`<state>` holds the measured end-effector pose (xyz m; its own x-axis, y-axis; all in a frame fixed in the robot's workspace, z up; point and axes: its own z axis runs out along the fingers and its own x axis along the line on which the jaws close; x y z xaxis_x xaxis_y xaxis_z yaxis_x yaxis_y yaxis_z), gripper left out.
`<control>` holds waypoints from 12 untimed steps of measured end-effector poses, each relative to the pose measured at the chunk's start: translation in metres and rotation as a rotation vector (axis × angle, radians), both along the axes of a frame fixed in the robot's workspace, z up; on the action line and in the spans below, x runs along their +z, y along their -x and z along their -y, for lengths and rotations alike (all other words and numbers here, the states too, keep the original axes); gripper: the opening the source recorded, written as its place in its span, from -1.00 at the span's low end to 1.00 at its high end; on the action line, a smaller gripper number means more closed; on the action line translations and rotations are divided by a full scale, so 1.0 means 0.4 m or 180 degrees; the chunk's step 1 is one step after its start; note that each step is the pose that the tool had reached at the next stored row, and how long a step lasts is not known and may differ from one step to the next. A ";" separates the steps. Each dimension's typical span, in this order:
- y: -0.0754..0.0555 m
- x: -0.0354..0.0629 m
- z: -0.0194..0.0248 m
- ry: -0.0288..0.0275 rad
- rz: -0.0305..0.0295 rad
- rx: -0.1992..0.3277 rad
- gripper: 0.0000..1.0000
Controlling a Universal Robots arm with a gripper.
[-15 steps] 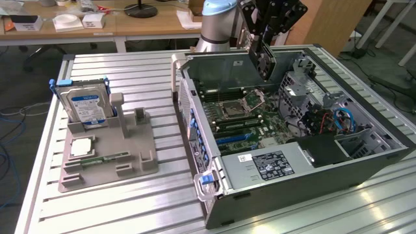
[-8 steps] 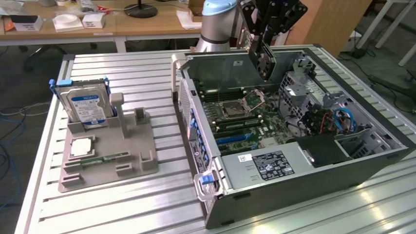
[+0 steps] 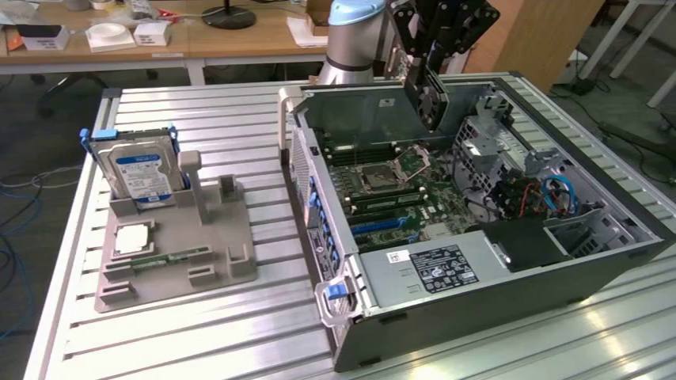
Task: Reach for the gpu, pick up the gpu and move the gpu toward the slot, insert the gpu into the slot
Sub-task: 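Insert the gpu into the slot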
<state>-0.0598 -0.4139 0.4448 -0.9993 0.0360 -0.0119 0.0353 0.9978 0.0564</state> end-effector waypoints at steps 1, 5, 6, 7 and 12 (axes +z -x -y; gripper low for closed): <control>0.000 0.000 0.000 0.0000 0.0000 0.0023 -0.47; 0.000 -0.002 0.000 0.0000 0.0000 0.0200 -0.47; 0.000 -0.003 0.000 0.0000 0.0000 0.0262 -0.47; 0.000 -0.004 0.000 0.0000 0.0000 0.0319 -0.47; 0.000 -0.005 0.002 -0.0001 0.0000 0.0517 -0.47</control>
<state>-0.0598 -0.4146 0.4426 -0.9920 -0.1260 -0.0120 -0.1265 0.9904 0.0565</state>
